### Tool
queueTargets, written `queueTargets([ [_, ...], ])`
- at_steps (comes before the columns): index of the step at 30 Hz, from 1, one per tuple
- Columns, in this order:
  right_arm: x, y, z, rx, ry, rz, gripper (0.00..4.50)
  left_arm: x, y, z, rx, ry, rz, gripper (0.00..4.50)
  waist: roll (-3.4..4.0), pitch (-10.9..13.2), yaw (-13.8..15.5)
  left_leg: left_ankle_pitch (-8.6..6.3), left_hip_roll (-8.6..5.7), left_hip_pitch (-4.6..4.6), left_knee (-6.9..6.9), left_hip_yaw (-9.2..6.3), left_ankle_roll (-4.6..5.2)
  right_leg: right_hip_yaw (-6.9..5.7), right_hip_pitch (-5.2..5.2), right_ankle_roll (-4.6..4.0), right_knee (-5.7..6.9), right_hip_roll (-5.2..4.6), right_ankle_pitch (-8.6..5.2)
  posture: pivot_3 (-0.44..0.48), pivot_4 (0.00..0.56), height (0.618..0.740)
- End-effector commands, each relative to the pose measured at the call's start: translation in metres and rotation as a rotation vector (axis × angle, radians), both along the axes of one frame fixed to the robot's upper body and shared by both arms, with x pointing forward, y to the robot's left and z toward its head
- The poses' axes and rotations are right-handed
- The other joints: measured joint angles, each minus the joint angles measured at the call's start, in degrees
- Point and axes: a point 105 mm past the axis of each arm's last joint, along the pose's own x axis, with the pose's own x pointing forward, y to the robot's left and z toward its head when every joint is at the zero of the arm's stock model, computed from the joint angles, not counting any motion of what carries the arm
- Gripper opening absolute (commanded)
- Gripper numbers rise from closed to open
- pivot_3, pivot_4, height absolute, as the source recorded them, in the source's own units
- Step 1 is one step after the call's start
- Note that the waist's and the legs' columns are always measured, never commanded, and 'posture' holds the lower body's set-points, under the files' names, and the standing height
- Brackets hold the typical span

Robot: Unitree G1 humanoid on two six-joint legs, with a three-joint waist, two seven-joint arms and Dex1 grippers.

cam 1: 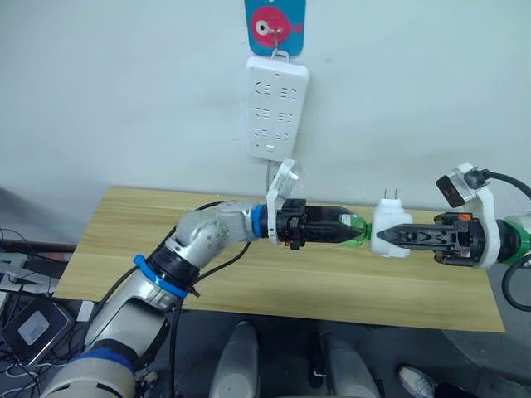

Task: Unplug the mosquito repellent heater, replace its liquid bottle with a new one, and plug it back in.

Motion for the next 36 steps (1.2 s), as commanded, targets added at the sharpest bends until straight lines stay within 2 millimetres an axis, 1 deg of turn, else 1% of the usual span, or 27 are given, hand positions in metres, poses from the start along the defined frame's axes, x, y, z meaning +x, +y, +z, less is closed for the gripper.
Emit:
queueTargets([
  [1, -0.011, 0.009, -0.004, -0.037, 0.016, 0.075, 3.09, 0.009, 0.023, 0.005, 0.005, 0.323, -0.028, 2.20, -0.01, 0.0, -0.6, 0.00, 0.00, 0.00, -0.01, 0.00, 0.00, -0.01, 0.00, 0.00, 0.00, 0.00, 0.00, 0.211, 0.264, 0.740],
  [3, -0.010, 0.010, -0.001, -0.032, 0.009, 0.078, 3.09, 0.004, 0.026, 0.002, 0.027, 0.370, -0.058, 2.20, -0.04, 0.1, -1.4, 0.00, 0.00, -0.01, -0.05, 0.00, 0.00, -0.02, -0.01, -0.03, -0.01, 0.01, -0.02, 0.204, 0.263, 0.740],
  [7, -0.009, 0.009, 0.003, -0.021, 0.009, 0.069, 3.09, -0.006, 0.031, 0.003, 0.040, 0.363, -0.109, 2.20, -0.03, 0.1, -1.8, 0.00, 0.01, -0.01, -0.10, 0.00, 0.00, -0.01, -0.06, -0.15, 0.04, 0.01, -0.08, 0.201, 0.262, 0.740],
  [10, -0.008, 0.005, 0.006, -0.011, 0.011, 0.047, 3.09, -0.003, 0.035, 0.000, 0.049, 0.368, -0.080, 2.20, -0.03, 0.1, -1.6, 0.00, 0.00, -0.01, -0.12, -0.01, 0.00, -0.03, -0.06, -0.17, 0.04, 0.00, -0.09, 0.202, 0.265, 0.740],
  [12, -0.003, -0.001, 0.008, -0.007, 0.011, 0.008, 3.09, 0.000, 0.040, -0.002, 0.057, 0.360, -0.054, 2.20, -0.03, 0.1, -1.5, 0.00, 0.00, -0.01, -0.10, 0.02, -0.01, -0.01, -0.06, -0.17, 0.03, -0.01, -0.09, 0.202, 0.265, 0.740],
  [15, 0.007, -0.017, 0.010, -0.011, 0.018, -0.083, 3.09, 0.003, 0.048, -0.004, 0.066, 0.340, -0.016, 2.20, -0.04, 0.1, -1.3, 0.00, -0.02, -0.01, -0.09, 0.06, -0.01, 0.02, -0.05, -0.17, 0.02, -0.04, -0.09, 0.208, 0.267, 0.740],
  [17, 0.014, -0.029, 0.006, -0.044, 0.019, -0.149, 3.09, 0.005, 0.054, -0.007, 0.076, 0.330, 0.011, 2.20, -0.05, 0.1, -1.2, 0.00, -0.02, -0.01, -0.08, 0.08, -0.01, 0.03, -0.05, -0.17, 0.01, -0.05, -0.09, 0.208, 0.267, 0.740],
  [19, 0.023, -0.042, -0.009, -0.139, 0.020, -0.229, 3.09, 0.006, 0.058, -0.011, 0.090, 0.321, 0.033, 2.20, -0.04, 0.1, -1.2, 0.00, -0.02, -0.01, -0.10, 0.09, -0.01, 0.04, -0.06, -0.17, 0.00, -0.05, -0.09, 0.214, 0.270, 0.740],
  [21, 0.030, -0.054, -0.036, -0.309, 0.013, -0.280, 3.09, 0.007, 0.059, -0.014, 0.094, 0.318, 0.046, 2.20, -0.04, 0.1, -1.2, 0.00, -0.02, -0.01, -0.12, 0.09, -0.01, 0.03, -0.06, -0.17, -0.01, -0.06, -0.09, 0.214, 0.270, 0.740],
  [22, 0.035, -0.065, -0.056, -0.432, 0.017, -0.332, 3.09, 0.006, 0.059, -0.015, 0.096, 0.309, 0.047, 2.20, -0.04, 0.1, -1.1, 0.00, -0.02, -0.02, -0.12, 0.09, -0.01, 0.03, -0.08, -0.18, -0.01, -0.05, -0.09, 0.220, 0.269, 0.740],
  [25, 0.047, -0.103, -0.101, -0.743, 0.000, -0.447, 3.09, 0.002, 0.057, -0.017, 0.106, 0.283, 0.043, 2.20, -0.04, 0.1, -1.1, 0.00, -0.02, -0.04, -0.14, 0.09, -0.01, 0.03, -0.11, -0.17, -0.03, -0.05, -0.10, 0.230, 0.270, 0.740],
  [27, 0.048, -0.122, -0.123, -0.871, 0.009, -0.466, 3.09, -0.001, 0.055, -0.018, 0.111, 0.276, 0.033, 2.20, -0.02, 0.1, -1.0, 0.00, -0.04, -0.06, -0.13, 0.14, -0.02, 0.07, -0.16, -0.17, -0.02, -0.08, -0.10, 0.239, 0.270, 0.740],
  [30, 0.046, -0.135, -0.140, -0.951, 0.020, -0.447, 3.09, -0.005, 0.054, -0.020, 0.125, 0.243, 0.031, 2.20, 0.03, 0.2, -0.9, 0.01, -0.06, -0.08, -0.14, 0.26, -0.03, 0.14, -0.22, -0.17, 0.01, -0.13, -0.09, 0.249, 0.271, 0.740],
  [32, 0.045, -0.141, -0.150, -0.987, 0.034, -0.437, 3.09, -0.004, 0.055, -0.022, 0.121, 0.258, 0.038, 2.20, 0.03, 0.2, -0.9, 0.01, -0.05, -0.08, -0.15, 0.28, -0.03, 0.16, -0.22, -0.17, 0.00, -0.13, -0.09, 0.249, 0.271, 0.740],
  [36, 0.050, -0.154, -0.161, -1.048, 0.035, -0.443, 3.09, -0.008, 0.056, -0.022, 0.126, 0.255, 0.028, 2.20, 0.02, 0.2, -1.0, 0.01, -0.02, -0.05, -0.16, 0.29, -0.03, 0.17, -0.23, -0.17, 0.05, -0.11, -0.09, 0.264, 0.272, 0.740],
])
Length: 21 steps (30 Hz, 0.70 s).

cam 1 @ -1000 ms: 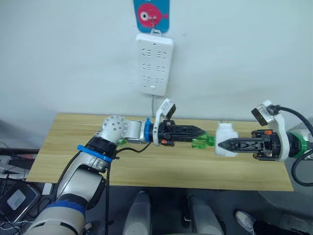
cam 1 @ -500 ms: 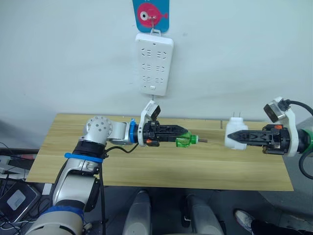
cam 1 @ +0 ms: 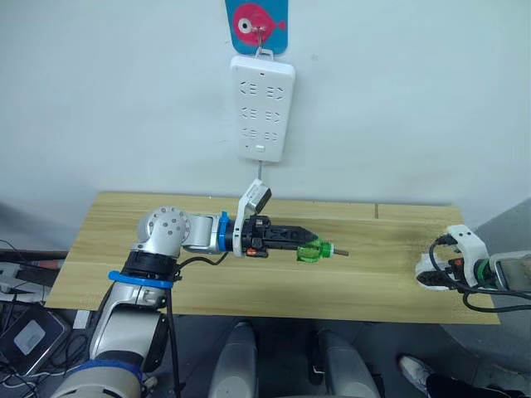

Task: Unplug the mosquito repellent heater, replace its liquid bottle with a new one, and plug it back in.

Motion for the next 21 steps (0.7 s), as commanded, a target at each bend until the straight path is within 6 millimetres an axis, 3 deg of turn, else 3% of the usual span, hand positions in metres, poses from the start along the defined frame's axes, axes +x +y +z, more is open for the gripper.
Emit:
queueTargets([
  [1, 0.009, -0.012, 0.000, -0.044, -0.018, -0.001, 3.09, -0.006, 0.002, 0.008, -0.032, -0.025, -0.020, 2.20, 0.00, 0.0, 0.0, 0.00, 0.01, 0.01, 0.00, 0.01, 0.00, 0.01, 0.00, 0.00, 0.01, 0.00, 0.00, 0.264, 0.272, 0.740],
  [10, 0.020, -0.016, -0.010, -0.037, -0.001, 0.001, 3.09, -0.004, 0.002, 0.005, -0.033, -0.017, 0.000, 2.20, -0.01, 0.0, 0.6, 0.01, -0.02, 0.02, 0.02, 0.05, -0.01, 0.04, 0.02, 0.00, 0.01, -0.02, 0.01, 0.274, 0.273, 0.740],
  [14, 0.021, -0.020, -0.008, -0.021, -0.005, -0.028, 4.34, -0.004, 0.001, 0.003, -0.032, -0.021, 0.004, 2.20, -0.01, 0.0, 1.0, 0.00, -0.02, 0.02, 0.00, 0.05, -0.02, 0.03, 0.01, 0.00, 0.01, -0.02, 0.01, 0.270, 0.270, 0.740],
  [19, 0.019, -0.025, 0.006, -0.006, -0.027, -0.048, 4.44, -0.003, 0.000, 0.003, -0.042, -0.016, 0.007, 2.20, 0.00, 0.0, 1.2, 0.01, -0.03, 0.02, 0.02, 0.06, -0.02, 0.05, 0.02, 0.00, 0.01, -0.03, 0.01, 0.253, 0.263, 0.740],
  [21, 0.018, -0.024, 0.026, 0.029, -0.062, -0.063, 4.44, -0.002, 0.001, 0.003, -0.045, -0.016, 0.011, 2.20, 0.03, 0.0, 1.2, 0.01, -0.04, 0.01, 0.02, 0.07, -0.03, 0.05, 0.01, 0.00, 0.01, -0.04, 0.01, 0.242, 0.261, 0.740],
])
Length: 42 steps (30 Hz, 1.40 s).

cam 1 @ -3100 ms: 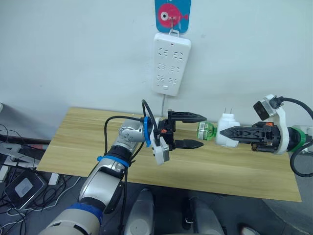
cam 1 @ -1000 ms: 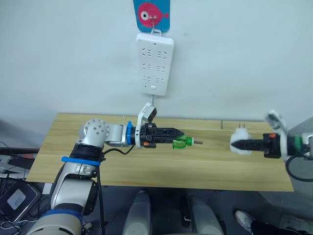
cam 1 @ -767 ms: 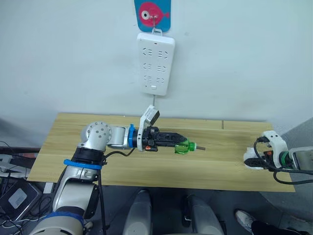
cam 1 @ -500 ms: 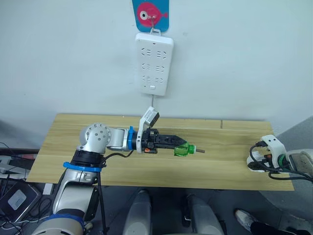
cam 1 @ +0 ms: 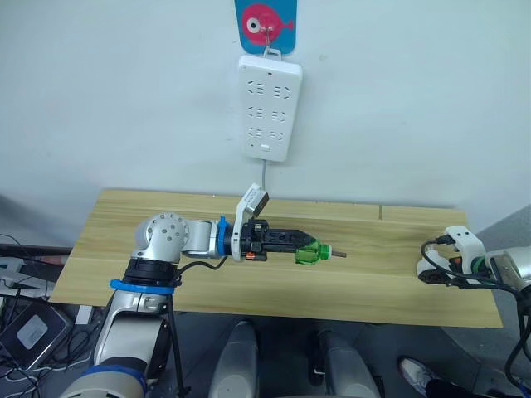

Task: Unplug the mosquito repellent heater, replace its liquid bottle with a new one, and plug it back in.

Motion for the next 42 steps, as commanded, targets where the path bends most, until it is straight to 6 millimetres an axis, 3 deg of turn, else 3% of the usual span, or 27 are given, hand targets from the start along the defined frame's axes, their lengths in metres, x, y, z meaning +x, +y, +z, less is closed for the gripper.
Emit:
queueTargets([
  [1, -0.002, -0.005, 0.042, 0.038, -0.081, -0.022, 4.44, 0.000, 0.001, 0.008, -0.037, -0.037, 0.001, 2.20, 0.03, 0.0, 0.0, 0.00, -0.01, 0.00, -0.01, 0.00, 0.00, 0.00, 0.00, 0.00, 0.00, -0.01, 0.00, 0.237, 0.260, 0.740],
  [4, -0.009, 0.000, 0.070, 0.044, -0.146, -0.008, 4.44, 0.006, 0.002, 0.012, -0.063, -0.073, 0.039, 2.20, 0.05, 0.0, 0.1, 0.00, -0.01, 0.00, -0.03, 0.00, 0.00, -0.01, -0.01, -0.02, 0.00, -0.01, 0.01, 0.220, 0.257, 0.740],
  [7, -0.015, 0.022, 0.103, 0.128, -0.268, 0.010, 4.44, 0.011, -0.002, 0.023, -0.122, -0.189, 0.087, 2.20, 0.04, 0.0, 0.0, -0.01, 0.03, 0.01, -0.03, -0.02, -0.01, -0.03, 0.01, -0.01, 0.00, -0.01, 0.01, 0.201, 0.254, 0.740],
  [12, -0.020, 0.079, 0.137, 0.496, -0.550, -0.041, 4.44, 0.022, -0.008, 0.031, -0.195, -0.269, 0.199, 2.20, 0.03, 0.0, 0.0, 0.05, 0.07, 0.05, -0.04, -0.06, -0.11, -0.04, 0.03, 0.00, 0.04, 0.01, 0.01, 0.193, 0.250, 0.740],
  [15, -0.020, 0.137, 0.149, 0.830, -0.829, -0.209, 4.44, 0.032, -0.013, 0.031, -0.230, -0.279, 0.310, 2.20, 0.08, 0.0, -0.2, 0.11, 0.14, 0.05, -0.14, -0.22, -0.22, -0.16, 0.04, 0.01, 0.03, 0.03, 0.01, 0.188, 0.253, 0.740],
  [18, -0.027, 0.177, 0.163, 1.012, -0.896, -0.328, 4.44, 0.038, -0.016, 0.032, -0.244, -0.292, 0.375, 2.20, 0.72, 0.2, -0.1, 0.36, 0.07, -0.18, -0.39, -0.23, -0.69, -0.14, -0.34, -0.02, 0.09, -0.03, 0.06, 0.182, 0.253, 0.740],
  [21, -0.034, 0.211, 0.174, 1.154, -0.875, -0.361, 4.44, 0.041, -0.021, 0.030, -0.250, -0.307, 0.406, 2.20, 0.60, 0.1, -0.1, 0.68, -0.15, -0.30, -0.79, 0.22, -1.18, -0.22, -0.40, -0.04, -0.08, -0.54, 0.24, 0.176, 0.249, 0.740],
  [32, -0.040, 0.223, 0.176, 1.238, -0.649, -0.372, 4.44, 0.050, -0.024, 0.035, -0.278, -0.352, 0.413, 2.20, 0.52, 0.1, -3.1, 0.71, -0.15, -0.21, -0.90, 0.30, -1.09, -0.18, -0.40, -0.04, 0.00, -0.56, 0.28, 0.178, 0.246, 0.740],
  [42, -0.036, 0.216, 0.168, 1.225, -0.614, -0.372, 4.44, 0.044, -0.027, 0.040, -0.293, -0.367, 0.387, 2.20, 0.50, 0.1, -3.3, 0.79, 0.01, -0.11, -0.88, 0.26, -0.96, -0.16, -0.35, 0.18, 0.03, -0.27, 0.15, 0.185, 0.243, 0.740],
])
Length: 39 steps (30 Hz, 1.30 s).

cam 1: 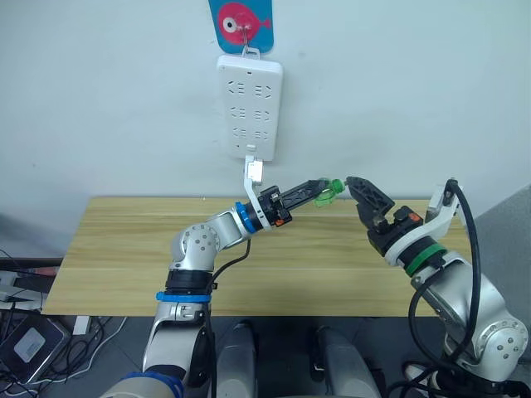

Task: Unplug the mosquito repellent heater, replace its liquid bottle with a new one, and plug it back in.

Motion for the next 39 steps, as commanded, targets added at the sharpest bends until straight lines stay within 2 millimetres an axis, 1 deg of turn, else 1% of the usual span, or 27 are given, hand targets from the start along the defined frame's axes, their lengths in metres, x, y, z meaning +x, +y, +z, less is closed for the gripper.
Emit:
queueTargets([
  [1, -0.001, 0.008, 0.008, 0.028, -0.044, 0.040, 4.44, -0.010, -0.004, 0.011, -0.023, -0.058, -0.040, 2.20, 0.00, 0.0, 0.0, 0.00, 0.00, 0.00, 0.00, 0.00, 0.00, 0.00, 0.00, 0.00, 0.00, 0.00, 0.00, 0.185, 0.243, 0.740],
  [5, 0.007, 0.016, 0.010, 0.026, -0.057, 0.059, 4.44, -0.014, -0.009, 0.012, -0.024, -0.063, -0.050, 2.20, 0.00, 0.0, 0.1, 0.00, 0.00, 0.00, 0.00, 0.01, 0.00, 0.02, 0.00, 0.00, 0.00, 0.00, 0.00, 0.193, 0.238, 0.740],
  [9, 0.012, 0.019, 0.010, 0.023, -0.066, 0.061, 4.44, -0.017, -0.011, 0.010, -0.021, -0.062, -0.054, 2.20, -0.01, 0.0, 0.2, 0.00, 0.00, -0.01, 0.00, 0.00, 0.00, 0.01, 0.01, 0.00, -0.01, 0.00, 0.00, 0.199, 0.236, 0.740],
  [10, 0.013, 0.018, 0.009, 0.022, -0.067, 0.058, 4.28, -0.018, -0.011, 0.010, -0.022, -0.061, -0.053, 2.20, -0.01, 0.0, 0.2, 0.00, -0.01, -0.01, 0.00, 0.01, 0.00, 0.02, 0.01, 0.00, -0.01, -0.01, 0.00, 0.199, 0.236, 0.740],
  [12, 0.013, 0.017, 0.009, 0.023, -0.067, 0.055, 3.87, -0.018, -0.010, 0.009, -0.021, -0.060, -0.051, 2.20, -0.01, 0.0, 0.3, 0.00, -0.01, -0.01, 0.00, 0.01, 0.00, 0.02, 0.00, 0.00, -0.01, -0.01, 0.00, 0.199, 0.236, 0.740],
  [14, 0.013, 0.017, 0.009, 0.027, -0.066, 0.054, 3.24, -0.019, -0.009, 0.009, -0.021, -0.059, -0.050, 2.20, -0.01, 0.0, 0.3, 0.00, 0.00, -0.01, 0.00, 0.00, 0.00, 0.01, 0.00, -0.01, -0.01, -0.01, 0.01, 0.199, 0.236, 0.740],
  [18, 0.012, 0.017, 0.008, 0.030, -0.065, 0.058, 1.74, -0.019, -0.009, 0.009, -0.022, -0.060, -0.052, 2.20, -0.01, 0.0, 0.3, 0.01, 0.00, 0.00, 0.00, 0.01, 0.00, 0.03, 0.01, -0.01, 0.00, -0.01, 0.01, 0.199, 0.236, 0.740],
  [19, 0.012, 0.018, 0.008, 0.031, -0.065, 0.059, 1.29, -0.019, -0.009, 0.009, -0.022, -0.060, -0.054, 2.20, -0.01, 0.0, 0.3, 0.00, 0.00, -0.01, 0.00, 0.01, 0.00, 0.03, 0.01, -0.01, 0.00, -0.01, 0.01, 0.199, 0.236, 0.740],
  [20, 0.012, 0.018, 0.008, 0.031, -0.064, 0.060, 1.00, -0.019, -0.009, 0.009, -0.022, -0.060, -0.055, 2.20, -0.01, 0.0, 0.3, 0.00, 0.00, 0.00, 0.00, 0.01, 0.00, 0.03, 0.00, -0.01, 0.00, -0.01, 0.01, 0.199, 0.236, 0.740],
  [21, 0.012, 0.018, 0.008, 0.031, -0.065, 0.062, 0.81, -0.020, -0.009, 0.009, -0.022, -0.061, -0.057, 2.20, -0.01, 0.0, 0.3, 0.00, 0.00, 0.00, 0.00, 0.01, 0.00, 0.03, 0.01, -0.01, 0.00, -0.01, 0.01, 0.199, 0.236, 0.740],
  [26, 0.011, 0.020, 0.007, 0.021, -0.067, 0.075, 0.81, -0.022, -0.010, 0.007, -0.017, -0.062, -0.073, 2.20, -0.01, 0.0, 0.3, 0.01, 0.00, 0.00, 0.00, 0.01, 0.00, 0.04, 0.01, -0.01, 0.00, -0.01, 0.01, 0.199, 0.236, 0.740],
  [28, 0.011, 0.019, 0.005, 0.022, -0.062, 0.069, 0.81, -0.024, -0.010, 0.006, -0.014, -0.060, -0.095, 2.92, -0.01, 0.0, 0.3, 0.01, 0.00, 0.00, 0.00, 0.01, 0.00, 0.03, 0.01, -0.01, 0.00, -0.01, 0.01, 0.199, 0.236, 0.740],
  [30, 0.012, 0.015, 0.001, 0.018, -0.055, 0.054, 0.81, -0.026, -0.008, 0.005, 0.008, -0.081, -0.101, 3.51, -0.01, 0.0, 0.3, 0.01, 0.00, 0.00, 0.00, 0.00, 0.00, 0.02, 0.01, -0.01, 0.01, -0.01, 0.01, 0.201, 0.236, 0.740],
  [33, 0.016, 0.001, -0.010, -0.040, -0.040, 0.001, 0.81, -0.026, 0.000, 0.005, 0.088, -0.166, -0.105, 4.44, -0.01, 0.0, 0.3, 0.01, 0.00, 0.00, 0.00, 0.01, 0.00, 0.04, 0.01, -0.01, 0.01, -0.01, 0.01, 0.203, 0.238, 0.740],
  [35, 0.022, -0.013, -0.027, -0.155, -0.026, -0.049, 0.81, -0.030, 0.004, 0.001, 0.207, -0.297, -0.121, 4.50, -0.01, 0.0, 0.3, 0.01, 0.00, 0.03, 0.00, 0.02, 0.00, 0.04, 0.01, -0.02, 0.02, 0.00, 0.01, 0.209, 0.239, 0.740],
  [36, 0.024, -0.020, -0.036, -0.250, -0.033, -0.062, 0.81, -0.035, 0.006, -0.005, 0.288, -0.391, -0.142, 4.50, -0.01, 0.0, 0.3, 0.01, 0.00, 0.04, 0.00, 0.03, 0.00, 0.05, 0.01, -0.03, 0.02, 0.00, 0.02, 0.218, 0.238, 0.740],
  [38, 0.028, -0.030, -0.053, -0.499, -0.078, -0.066, 0.81, -0.042, 0.011, -0.014, 0.420, -0.557, -0.173, 4.50, 0.01, 0.0, 0.4, 0.01, -0.02, 0.05, -0.01, 0.07, 0.00, 0.07, 0.00, -0.04, 0.01, 0.01, 0.01, 0.222, 0.239, 0.740],
  [39, 0.032, -0.035, -0.061, -0.666, -0.123, -0.071, 0.81, -0.044, 0.013, -0.018, 0.469, -0.630, -0.188, 4.50, 0.01, 0.0, 0.5, 0.01, -0.02, 0.07, -0.04, 0.10, 0.00, 0.11, 0.02, -0.05, -0.03, -0.02, 0.01, 0.225, 0.240, 0.740],
])
